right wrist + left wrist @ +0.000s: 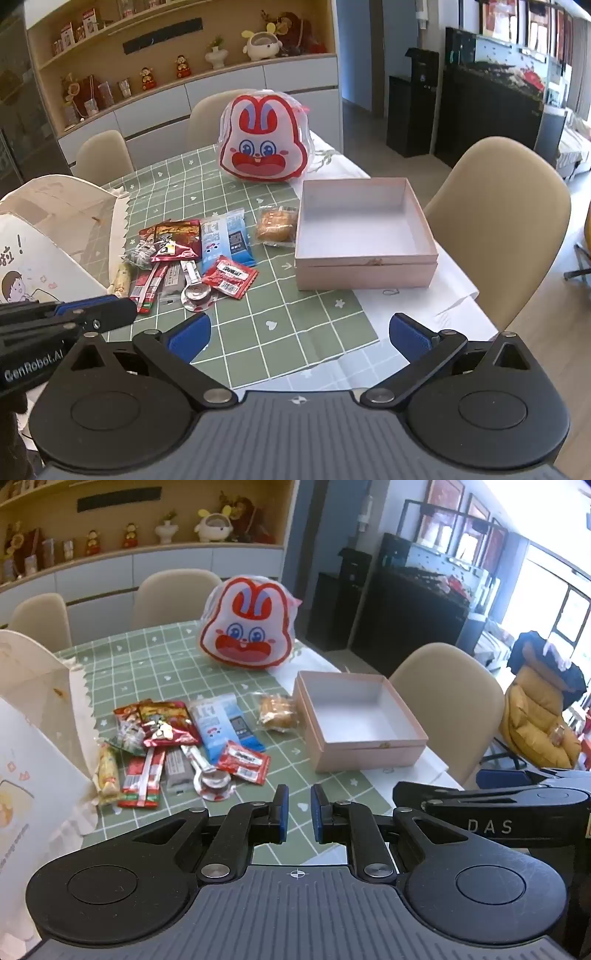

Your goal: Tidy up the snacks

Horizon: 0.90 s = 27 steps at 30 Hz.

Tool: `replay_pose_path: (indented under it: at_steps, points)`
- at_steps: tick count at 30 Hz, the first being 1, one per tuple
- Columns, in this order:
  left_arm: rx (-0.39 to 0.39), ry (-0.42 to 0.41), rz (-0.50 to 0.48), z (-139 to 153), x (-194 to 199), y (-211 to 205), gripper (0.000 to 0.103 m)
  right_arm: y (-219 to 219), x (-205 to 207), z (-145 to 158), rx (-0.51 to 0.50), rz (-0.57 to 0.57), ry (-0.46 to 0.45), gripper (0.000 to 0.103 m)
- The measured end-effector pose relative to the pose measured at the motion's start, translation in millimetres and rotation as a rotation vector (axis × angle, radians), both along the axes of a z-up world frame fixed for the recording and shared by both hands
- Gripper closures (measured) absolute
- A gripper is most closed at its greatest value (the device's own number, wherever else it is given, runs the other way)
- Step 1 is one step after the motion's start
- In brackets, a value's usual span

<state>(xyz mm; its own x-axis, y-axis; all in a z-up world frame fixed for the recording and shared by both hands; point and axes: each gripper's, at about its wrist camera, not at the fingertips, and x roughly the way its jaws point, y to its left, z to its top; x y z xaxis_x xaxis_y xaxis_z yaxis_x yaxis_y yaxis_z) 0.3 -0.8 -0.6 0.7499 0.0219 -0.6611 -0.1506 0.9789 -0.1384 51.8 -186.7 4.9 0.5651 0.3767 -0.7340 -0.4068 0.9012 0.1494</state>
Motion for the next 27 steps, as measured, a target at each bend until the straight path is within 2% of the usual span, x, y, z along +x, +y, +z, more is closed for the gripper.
replay_pose_path:
  at_steps: [4,5,8,10,13,27]
  points:
    - [0.006,-0.006,0.001,-10,-8,-8,0.086,2,0,2,-0.013,-0.001,-0.026,0.000]
    - [-0.015,0.008,-0.001,-8,-5,-3,0.086,8,-6,-1,-0.031,-0.002,-0.026,0.000]
    - [-0.021,0.015,-0.005,-15,-2,-2,0.086,1,0,-3,0.005,-0.002,0.010,0.000]
    - [-0.021,0.018,-0.008,-23,2,0,0.086,-1,3,-1,-0.008,0.002,0.023,0.000]
    - [-0.020,0.042,-0.007,-13,7,-1,0.086,3,5,-5,-0.015,0.002,0.028,0.000]
    - [-0.031,0.059,-0.002,-17,6,1,0.086,9,5,-9,-0.025,0.014,0.038,0.000]
